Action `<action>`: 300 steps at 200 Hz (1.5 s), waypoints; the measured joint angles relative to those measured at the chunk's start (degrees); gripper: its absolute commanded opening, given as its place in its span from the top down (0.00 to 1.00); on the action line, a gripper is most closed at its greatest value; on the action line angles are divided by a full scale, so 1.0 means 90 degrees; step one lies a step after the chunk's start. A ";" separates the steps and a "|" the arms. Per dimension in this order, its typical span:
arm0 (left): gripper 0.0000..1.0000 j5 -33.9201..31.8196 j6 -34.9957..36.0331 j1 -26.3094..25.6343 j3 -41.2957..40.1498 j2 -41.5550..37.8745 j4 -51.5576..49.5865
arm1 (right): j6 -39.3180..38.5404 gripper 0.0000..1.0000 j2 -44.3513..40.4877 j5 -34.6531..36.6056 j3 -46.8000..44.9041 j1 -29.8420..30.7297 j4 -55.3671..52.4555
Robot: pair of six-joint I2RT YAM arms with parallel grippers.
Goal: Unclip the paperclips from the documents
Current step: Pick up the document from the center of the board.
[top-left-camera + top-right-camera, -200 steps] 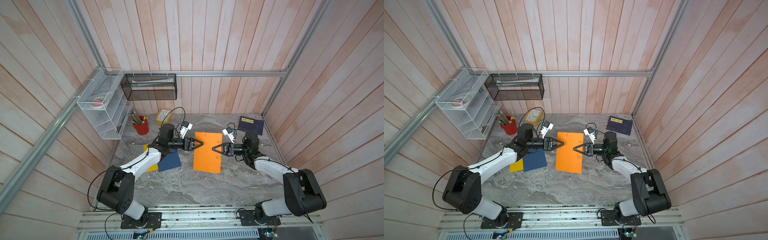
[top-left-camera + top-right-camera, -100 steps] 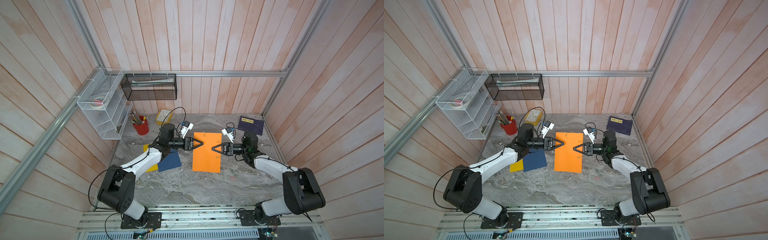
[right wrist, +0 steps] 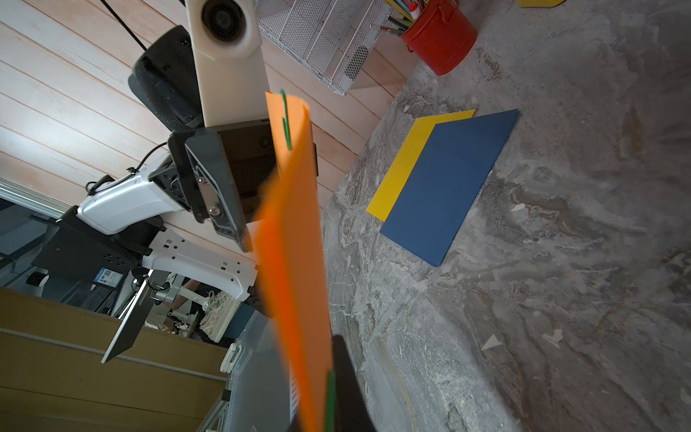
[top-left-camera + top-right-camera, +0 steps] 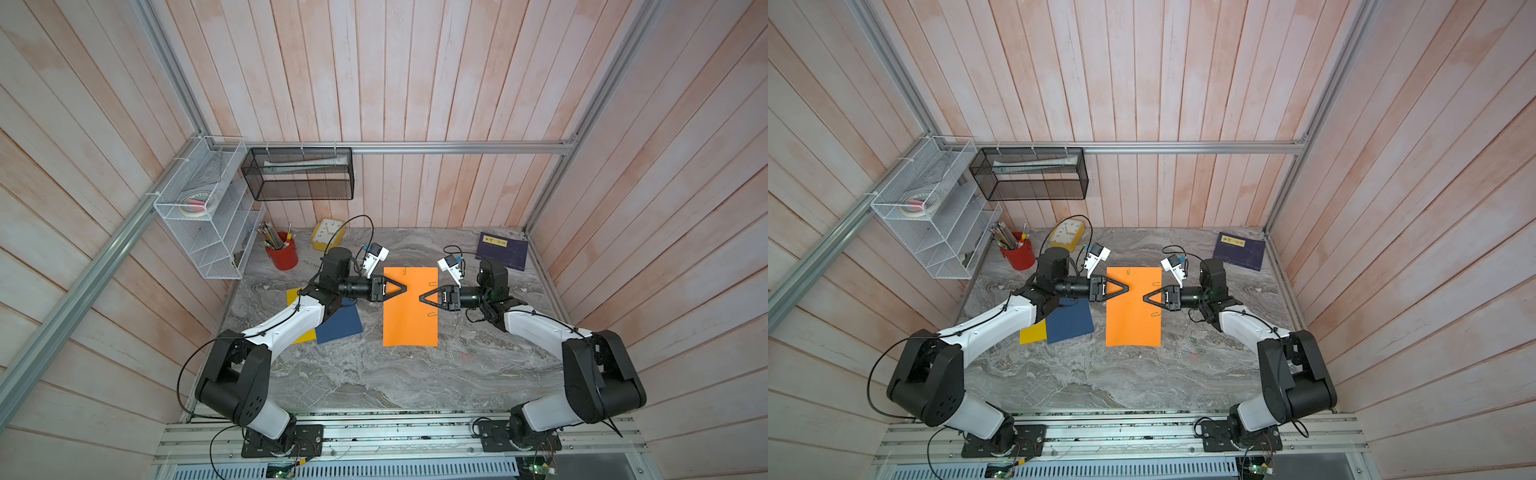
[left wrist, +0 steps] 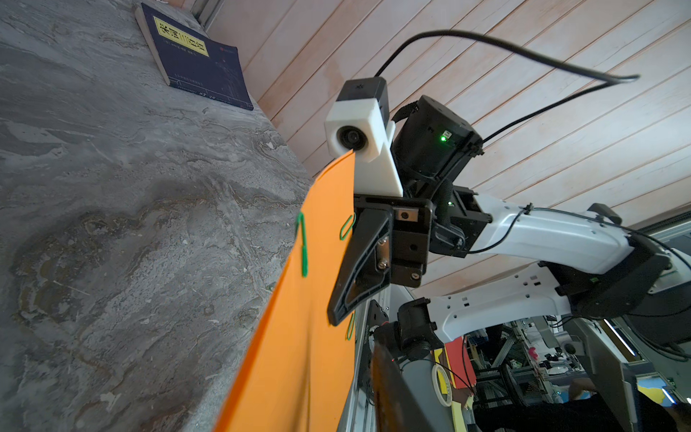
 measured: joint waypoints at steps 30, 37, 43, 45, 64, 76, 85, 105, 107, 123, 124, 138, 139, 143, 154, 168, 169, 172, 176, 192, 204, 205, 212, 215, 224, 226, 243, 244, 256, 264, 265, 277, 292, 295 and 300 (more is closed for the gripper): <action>0.74 -0.0041 0.0168 -0.0007 0.0141 0.0053 -0.0255 | -0.0034 1.00 0.0000 0.0002 0.0015 0.0027 -0.0036; 0.76 -0.0051 0.0197 -0.0010 0.0168 0.0066 -0.0296 | -0.0034 1.00 -0.0002 0.0005 0.0024 0.0027 -0.0036; 0.78 -0.0068 0.0228 -0.0007 0.0189 0.0075 -0.0330 | -0.0034 1.00 -0.0002 0.0002 0.0034 0.0027 -0.0039; 0.79 -0.0070 0.0236 -0.0007 0.0189 0.0078 -0.0335 | -0.0034 1.00 -0.0002 0.0002 0.0034 0.0027 -0.0036; 0.84 -0.0141 0.0311 -0.0010 0.0197 0.0083 -0.0444 | -0.0034 1.00 0.0000 0.0002 0.0058 0.0032 -0.0039; 0.87 -0.0175 0.0340 -0.0010 0.0199 0.0083 -0.0493 | -0.0058 1.00 0.0002 0.0002 0.0070 0.0044 -0.0046; 0.90 -0.0187 0.0362 -0.0007 0.0202 0.0083 -0.0522 | -0.0085 1.00 0.0012 0.0000 0.0075 0.0051 -0.0058; 0.95 -0.0214 0.0410 -0.0007 0.0221 0.0090 -0.0597 | -0.0141 1.00 0.0061 0.0002 0.0083 0.0083 -0.0112; 0.95 -0.0216 0.0396 -0.0007 0.0223 0.0090 -0.0602 | -0.0146 1.00 0.0066 0.0005 0.0083 0.0085 -0.0121; 0.99 -0.0240 0.0454 -0.0010 0.0238 0.0095 -0.0665 | -0.0175 0.93 0.0087 0.0029 0.0085 0.0085 -0.0185; 0.99 -0.0240 0.0454 -0.0010 0.0240 0.0095 -0.0665 | -0.0182 0.93 0.0087 0.0029 0.0085 0.0085 -0.0194; 1.00 -0.0306 0.0488 -0.0017 0.0250 0.0100 -0.0709 | -0.0262 0.83 0.0090 0.0049 0.0104 0.0085 -0.0296; 1.00 -0.0311 0.0493 -0.0017 0.0250 0.0100 -0.0712 | -0.0257 0.82 0.0090 0.0049 0.0104 0.0085 -0.0299; 1.00 -0.0338 0.0503 -0.0015 0.0255 0.0100 -0.0726 | -0.0282 0.79 0.0087 0.0058 0.0107 0.0085 -0.0328; 1.00 -0.0393 0.0537 -0.0005 0.0270 0.0100 -0.0763 | -0.0289 0.73 0.0087 0.0085 0.0107 0.0085 -0.0386; 1.00 -0.0457 0.0573 0.0017 0.0270 0.0100 -0.0792 | -0.0318 0.65 0.0087 0.0121 0.0109 0.0085 -0.0447; 1.00 -0.0461 0.0573 0.0017 0.0270 0.0100 -0.0794 | -0.0338 0.64 0.0087 0.0129 0.0109 0.0085 -0.0447; 1.00 -0.0469 0.0578 0.0022 0.0270 0.0100 -0.0804 | -0.0362 0.63 0.0087 0.0134 0.0109 0.0085 -0.0449; 1.00 -0.0483 0.0588 0.0032 0.0270 0.0100 -0.0811 | -0.0359 0.61 0.0087 0.0151 0.0109 0.0085 -0.0481; 1.00 -0.0520 0.0648 0.0068 0.0289 0.0100 -0.0884 | -0.0481 0.55 0.0087 0.0211 0.0109 0.0085 -0.0605; 1.00 -0.0529 0.0724 0.0090 0.0335 0.0100 -0.0991 | -0.0566 0.52 0.0080 0.0282 0.0107 0.0083 -0.0760; 1.00 -0.0529 0.0736 0.0095 0.0342 0.0100 -0.1003 | -0.0588 0.51 0.0080 0.0289 0.0107 0.0083 -0.0772; 1.00 -0.0537 0.0789 0.0104 0.0381 0.0100 -0.1073 | -0.0661 0.50 0.0073 0.0318 0.0107 0.0078 -0.0882; 1.00 -0.0542 0.0823 0.0109 0.0403 0.0100 -0.1110 | -0.0690 0.49 0.0070 0.0359 0.0107 0.0070 -0.0964; 1.00 -0.0542 0.0908 0.0121 0.0459 0.0100 -0.1207 | -0.0823 0.46 0.0056 0.0449 0.0107 0.0058 -0.1144; 1.00 -0.0544 0.0930 0.0121 0.0474 0.0100 -0.1241 | -0.0855 0.46 0.0053 0.0466 0.0107 0.0056 -0.1180; 1.00 -0.0546 0.1141 0.0134 0.0559 0.0097 -0.1440 | -0.1149 0.42 0.0005 0.0663 0.0112 -0.0012 -0.1632; 1.00 -0.0546 0.1158 0.0134 0.0563 0.0100 -0.1462 | -0.1175 0.42 -0.0002 0.0678 0.0112 -0.0017 -0.1668; 1.00 -0.0549 0.1319 0.0136 0.0600 0.0097 -0.1605 | -0.1421 0.40 -0.0049 0.0816 0.0138 -0.0058 -0.2028; 1.00 -0.0551 0.1416 0.0138 0.0607 0.0087 -0.1710 | -0.1581 0.39 -0.0075 0.0903 0.0182 -0.0083 -0.2283; 1.00 -0.0551 0.1433 0.0138 0.0607 0.0085 -0.1729 | -0.1605 0.39 -0.0078 0.0913 0.0192 -0.0087 -0.2324; 1.00 -0.0556 0.1591 0.0138 0.0617 0.0073 -0.1911 | -0.1838 0.38 -0.0100 0.1047 0.0299 -0.0109 -0.2671; 1.00 -0.0568 0.1778 0.0138 0.0673 0.0070 -0.2157 | -0.2127 0.37 -0.0124 0.1205 0.0469 -0.0124 -0.3072; 1.00 -0.0573 0.1824 0.0138 0.0690 0.0070 -0.2210 | -0.2186 0.37 -0.0134 0.1236 0.0508 -0.0129 -0.3157; 1.00 -0.0573 0.1889 0.0138 0.0712 0.0070 -0.2283 | -0.2278 0.37 -0.0146 0.1282 0.0568 -0.0129 -0.3281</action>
